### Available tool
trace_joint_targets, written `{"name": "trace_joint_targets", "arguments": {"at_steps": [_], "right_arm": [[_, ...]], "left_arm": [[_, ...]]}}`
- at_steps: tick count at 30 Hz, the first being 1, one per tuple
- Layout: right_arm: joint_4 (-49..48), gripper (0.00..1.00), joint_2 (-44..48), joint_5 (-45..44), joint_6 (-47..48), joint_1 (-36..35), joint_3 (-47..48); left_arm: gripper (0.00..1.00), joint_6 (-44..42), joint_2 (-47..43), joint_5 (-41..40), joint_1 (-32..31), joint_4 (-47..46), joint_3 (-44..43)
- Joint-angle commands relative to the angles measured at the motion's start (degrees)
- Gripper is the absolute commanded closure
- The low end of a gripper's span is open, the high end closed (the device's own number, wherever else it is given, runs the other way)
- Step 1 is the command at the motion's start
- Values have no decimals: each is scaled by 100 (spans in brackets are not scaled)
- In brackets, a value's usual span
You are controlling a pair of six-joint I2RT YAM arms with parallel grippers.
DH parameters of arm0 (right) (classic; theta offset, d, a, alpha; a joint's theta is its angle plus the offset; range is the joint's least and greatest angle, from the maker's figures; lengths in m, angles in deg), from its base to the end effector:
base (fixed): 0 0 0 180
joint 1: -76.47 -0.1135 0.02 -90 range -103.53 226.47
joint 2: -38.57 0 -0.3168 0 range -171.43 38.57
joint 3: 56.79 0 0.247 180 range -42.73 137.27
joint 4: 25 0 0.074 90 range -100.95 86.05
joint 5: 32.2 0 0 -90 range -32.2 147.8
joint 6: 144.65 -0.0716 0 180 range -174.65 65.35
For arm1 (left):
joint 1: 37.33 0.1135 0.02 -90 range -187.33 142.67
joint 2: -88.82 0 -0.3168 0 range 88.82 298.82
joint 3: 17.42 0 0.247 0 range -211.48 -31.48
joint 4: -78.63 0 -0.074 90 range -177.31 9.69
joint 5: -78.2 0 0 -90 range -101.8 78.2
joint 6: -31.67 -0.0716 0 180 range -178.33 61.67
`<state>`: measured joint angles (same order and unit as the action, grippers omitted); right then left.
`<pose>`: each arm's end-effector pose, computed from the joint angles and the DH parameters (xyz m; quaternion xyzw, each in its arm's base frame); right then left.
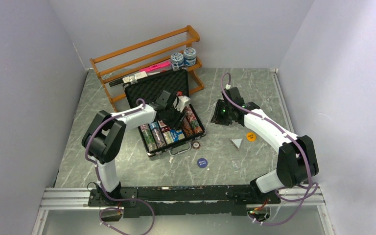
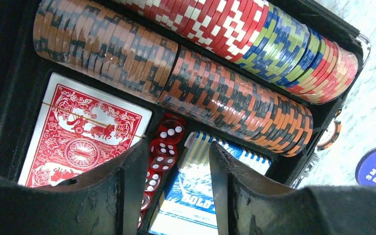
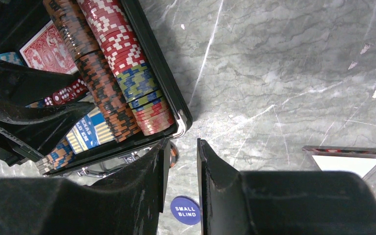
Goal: Pack up texas hold em set
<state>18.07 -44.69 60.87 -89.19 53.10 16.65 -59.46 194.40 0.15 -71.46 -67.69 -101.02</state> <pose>0.2867 0.1281 0.2700 0.0837 0.9440 0.1762 0.2660 0.3355 -0.2453 0.2073 0.3171 0.8963 -0.1787 0.2533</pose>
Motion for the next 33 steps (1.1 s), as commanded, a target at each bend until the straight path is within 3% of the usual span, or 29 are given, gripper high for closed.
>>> {"name": "trace_joint_targets", "arguments": {"at_steps": [1, 6, 13, 22, 24, 30, 33], "right_arm": [[-89, 69, -31, 26, 1, 34, 13], [-81, 70, -67, 31, 0, 35, 37], [-71, 70, -89, 33, 17, 33, 73], [37, 70, -105, -87, 75, 33, 259], [60, 70, -107, -119, 100, 34, 288], [31, 70, -119, -64, 58, 43, 227], [-5, 70, -110, -35, 36, 32, 174]], "left_arm": [[47, 273, -62, 297, -6, -117, 129], [44, 477, 36, 474, -6, -195, 51], [29, 983, -171, -795, -5, -91, -120], [22, 1219, -939, -972, 3, -329, -217], [26, 1311, -1060, -1001, 2, -456, -133], [54, 1695, -1041, -850, 3, -395, 137], [64, 1849, -913, -880, 3, -333, 236]]}}
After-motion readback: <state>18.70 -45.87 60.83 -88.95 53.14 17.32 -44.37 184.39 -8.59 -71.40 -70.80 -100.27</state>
